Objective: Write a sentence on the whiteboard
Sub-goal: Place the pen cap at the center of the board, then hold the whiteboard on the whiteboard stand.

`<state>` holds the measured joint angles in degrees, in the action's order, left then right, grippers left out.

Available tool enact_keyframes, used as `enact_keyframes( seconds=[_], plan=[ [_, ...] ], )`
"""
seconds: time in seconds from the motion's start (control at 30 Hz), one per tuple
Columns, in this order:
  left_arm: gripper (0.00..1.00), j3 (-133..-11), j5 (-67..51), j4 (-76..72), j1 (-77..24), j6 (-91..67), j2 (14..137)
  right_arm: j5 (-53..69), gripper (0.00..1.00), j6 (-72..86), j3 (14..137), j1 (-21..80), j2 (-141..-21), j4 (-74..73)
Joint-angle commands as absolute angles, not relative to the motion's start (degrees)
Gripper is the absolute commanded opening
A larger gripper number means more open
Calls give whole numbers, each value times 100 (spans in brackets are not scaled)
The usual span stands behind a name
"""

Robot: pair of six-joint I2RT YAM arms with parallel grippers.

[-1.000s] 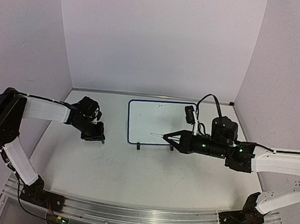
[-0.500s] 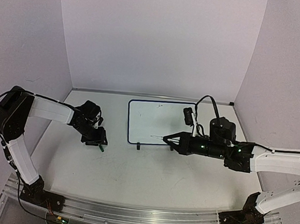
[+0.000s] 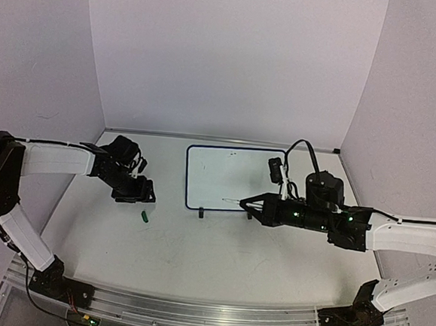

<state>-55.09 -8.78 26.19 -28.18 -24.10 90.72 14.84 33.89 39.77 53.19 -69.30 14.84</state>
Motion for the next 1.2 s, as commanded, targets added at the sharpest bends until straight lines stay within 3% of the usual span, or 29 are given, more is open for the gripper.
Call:
enact_keyframes(
  seconds=[0.0, 0.13, 0.3, 0.67, 0.77, 1.03, 1.17],
  plan=[
    [74, -6219, -951, 3410, -2795, -1825, 8694, 1415, 0, 3250, 4210, 5352, -6760, 1426],
    [75, -6831, -1571, 3780, -2796, -1391, 8626, 1443, 0, 3157, 4307, 5333, -6858, 1424],
    [78, -7262, -2456, 3237, -2795, -848, 8508, 1826, 0, 3109, 4455, 5001, -7138, 1583],
    [75, -8533, -4082, 2902, -2735, 491, 9978, 2131, 0, 2704, 5023, 4720, -7897, 1946],
    [71, -8653, -4103, 2711, -2725, 651, 10152, 2037, 0, 2623, 5125, 4713, -8068, 1990],
    [48, -8892, -4290, 2569, -2690, 964, 10603, 1948, 0, 2367, 5632, 4707, -8657, 2013],
    [42, -8895, -4240, 2534, -2689, 1095, 10714, 1932, 0, 2273, 5920, 4709, -8938, 2013]
  ],
)
